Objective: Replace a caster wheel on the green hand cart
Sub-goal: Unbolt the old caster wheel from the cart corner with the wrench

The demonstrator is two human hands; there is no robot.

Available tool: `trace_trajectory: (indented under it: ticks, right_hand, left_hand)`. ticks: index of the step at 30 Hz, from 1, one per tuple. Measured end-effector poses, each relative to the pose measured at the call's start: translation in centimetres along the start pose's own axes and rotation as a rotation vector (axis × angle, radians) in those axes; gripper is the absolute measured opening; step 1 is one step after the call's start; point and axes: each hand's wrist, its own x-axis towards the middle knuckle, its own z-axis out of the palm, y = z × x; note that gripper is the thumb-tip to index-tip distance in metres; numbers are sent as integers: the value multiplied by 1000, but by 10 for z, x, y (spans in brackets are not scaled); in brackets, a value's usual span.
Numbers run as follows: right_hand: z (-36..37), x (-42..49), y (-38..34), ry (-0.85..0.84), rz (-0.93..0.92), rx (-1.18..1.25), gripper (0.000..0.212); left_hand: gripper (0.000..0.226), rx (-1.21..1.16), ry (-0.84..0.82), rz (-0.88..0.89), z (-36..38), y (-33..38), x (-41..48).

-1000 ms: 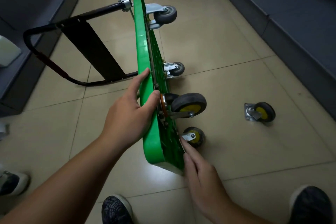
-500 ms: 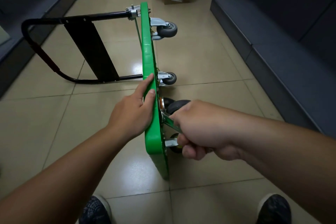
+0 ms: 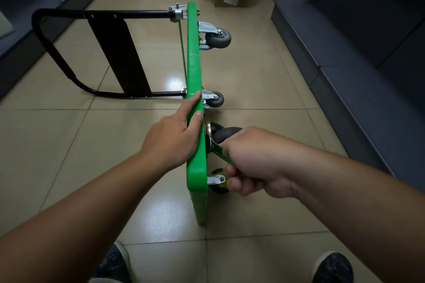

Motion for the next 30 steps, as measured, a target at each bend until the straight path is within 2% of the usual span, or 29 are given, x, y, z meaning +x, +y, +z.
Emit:
trace_trajectory:
  ticks: [5,9,13,16,19,24,27,30]
  right_hand:
    - [-1,3,3,-85,12,73,33]
    - [8,-3,15,-135,-50,183,26]
    - [27,-2,41,-45,-191,200,24]
    - [35,5,60,38,-300,134,35]
    - [33,12,76,53,-388,124,45]
    - [33,28,103,91,-569,144,42]
    - [36,43,116,96,-636,214,45]
    - [42,60,130,100,-762,182,48]
  left_hand:
    - [47,-9,2,0,0,-1,0]
    - [47,-2,5,0,0,-1,1]
    - [47,8,13,4,2,-1,1]
    - [47,12,14,5,3,-2,1]
    - [47,1,16,9,2,-4,1]
    - [53,-53,27,33,2,-4,-1]
    - [62,-148,18,34,-2,-3,-2]
    - [69,-241,-22,20,-6,-4,-3]
